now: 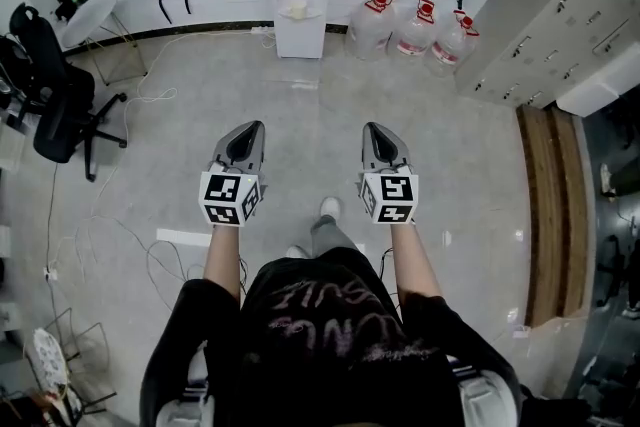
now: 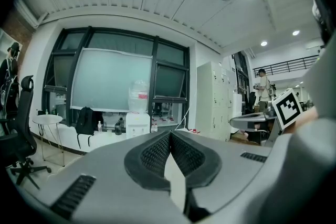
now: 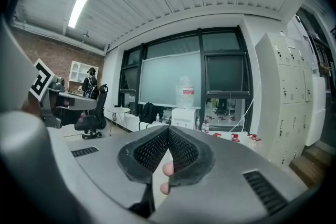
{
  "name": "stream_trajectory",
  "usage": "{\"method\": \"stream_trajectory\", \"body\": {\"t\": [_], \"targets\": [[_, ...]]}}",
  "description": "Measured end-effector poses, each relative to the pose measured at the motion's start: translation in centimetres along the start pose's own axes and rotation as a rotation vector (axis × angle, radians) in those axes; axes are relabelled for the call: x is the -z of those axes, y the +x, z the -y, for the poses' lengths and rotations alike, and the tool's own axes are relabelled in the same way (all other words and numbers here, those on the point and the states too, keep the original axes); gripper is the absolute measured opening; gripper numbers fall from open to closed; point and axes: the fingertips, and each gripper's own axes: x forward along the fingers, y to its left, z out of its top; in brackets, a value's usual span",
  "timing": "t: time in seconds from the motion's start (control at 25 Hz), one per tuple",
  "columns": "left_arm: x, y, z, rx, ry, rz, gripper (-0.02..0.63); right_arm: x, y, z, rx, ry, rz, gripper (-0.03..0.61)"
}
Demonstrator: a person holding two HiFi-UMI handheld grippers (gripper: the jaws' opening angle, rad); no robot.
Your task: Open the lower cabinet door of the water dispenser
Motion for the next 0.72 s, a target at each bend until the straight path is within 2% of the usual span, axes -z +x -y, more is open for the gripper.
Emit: {"method": "stream_trajectory", "body": {"t": [0.32, 0.72], "targets": [[1.7, 6.7, -2.3, 0.004, -0.022, -0.059, 0.011, 1.6, 6.9, 2.5, -0.027, 0.013, -0.052, 0.014], [0.4, 19.8, -8.2, -0.018, -0.026, -0.121, 0.011, 0.7, 21.0, 8.7, -0.053, 0.038, -0.086, 0.014]]}}
